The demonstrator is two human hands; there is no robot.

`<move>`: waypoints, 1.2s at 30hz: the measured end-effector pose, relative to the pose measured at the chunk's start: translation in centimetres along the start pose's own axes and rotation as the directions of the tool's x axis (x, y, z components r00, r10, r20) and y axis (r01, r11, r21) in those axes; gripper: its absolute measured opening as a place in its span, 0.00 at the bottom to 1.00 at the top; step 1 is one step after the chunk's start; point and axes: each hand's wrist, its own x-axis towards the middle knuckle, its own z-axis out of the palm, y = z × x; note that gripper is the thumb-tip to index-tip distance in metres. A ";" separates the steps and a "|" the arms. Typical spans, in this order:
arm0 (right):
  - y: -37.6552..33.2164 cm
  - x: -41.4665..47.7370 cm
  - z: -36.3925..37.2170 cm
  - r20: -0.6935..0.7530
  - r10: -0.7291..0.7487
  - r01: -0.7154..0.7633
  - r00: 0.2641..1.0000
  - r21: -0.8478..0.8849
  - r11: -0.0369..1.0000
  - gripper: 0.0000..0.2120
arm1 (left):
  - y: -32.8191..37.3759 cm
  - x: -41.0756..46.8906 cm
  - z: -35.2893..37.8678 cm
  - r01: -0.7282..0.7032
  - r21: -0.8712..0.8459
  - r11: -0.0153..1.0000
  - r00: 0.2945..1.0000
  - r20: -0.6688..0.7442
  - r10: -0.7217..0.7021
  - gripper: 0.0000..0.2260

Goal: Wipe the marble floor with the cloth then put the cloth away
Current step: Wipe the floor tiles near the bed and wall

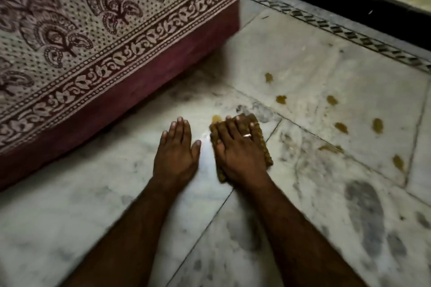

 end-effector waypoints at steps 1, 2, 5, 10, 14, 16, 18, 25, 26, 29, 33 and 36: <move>0.7 -0.6 0.1 -0.019 0.075 -0.075 0.997 -0.003 0.997 0.29 | -0.1 0.0 0.1 0.006 -0.009 1.000 1.000 -0.013 -0.006 0.35; 1.2 -1.5 0.4 -0.025 0.160 -0.160 0.987 0.010 0.987 0.29 | -0.2 0.0 0.1 0.004 -0.012 1.000 0.999 -0.035 -0.005 0.34; 1.0 -6.2 0.8 0.024 0.288 -0.288 0.957 0.016 0.957 0.30 | -0.1 -0.2 0.2 0.001 -0.029 1.000 0.999 -0.044 -0.002 0.33; -3.1 -8.9 0.7 0.052 0.108 -0.110 0.993 0.045 0.993 0.29 | 0.0 -0.2 0.5 -0.017 -0.002 1.000 0.995 -0.099 0.017 0.30; -4.4 -2.1 0.7 0.010 -0.108 0.107 0.994 0.043 0.993 0.29 | -0.6 -0.2 0.5 -0.048 0.015 0.999 0.987 -0.153 0.050 0.27; -4.2 1.5 0.8 0.045 -0.174 0.171 0.984 0.071 0.983 0.29 | -0.6 -0.2 0.6 -0.064 0.038 0.997 0.981 -0.179 0.070 0.26; -3.5 4.5 1.2 0.057 -0.220 0.219 0.974 0.036 0.975 0.28 | -0.6 -0.2 0.6 -0.063 0.050 0.997 0.979 -0.191 0.072 0.26; 1.4 7.0 0.1 0.013 0.039 -0.039 0.999 0.000 0.999 0.28 | -0.3 -0.2 0.2 -0.021 0.033 0.999 0.993 -0.118 0.024 0.27; 2.4 6.2 -0.2 -0.001 0.084 -0.084 0.996 -0.001 0.996 0.29 | -0.3 -0.2 0.2 -0.015 0.030 0.999 0.993 -0.115 0.019 0.27; 5.4 3.0 -0.9 -0.066 0.200 -0.202 0.978 -0.034 0.979 0.28 | -0.4 -0.3 0.4 -0.008 0.034 0.999 0.995 -0.100 0.011 0.28; 7.4 -3.1 -0.9 0.020 0.408 -0.407 0.913 -0.024 0.913 0.31 | -0.2 -0.5 0.2 -0.014 0.019 1.000 0.994 -0.104 0.016 0.28; 5.9 -7.3 -0.6 -0.023 0.465 -0.465 0.885 -0.022 0.885 0.30 | 0.2 -0.4 -0.2 -0.027 0.005 1.000 0.994 -0.108 0.027 0.29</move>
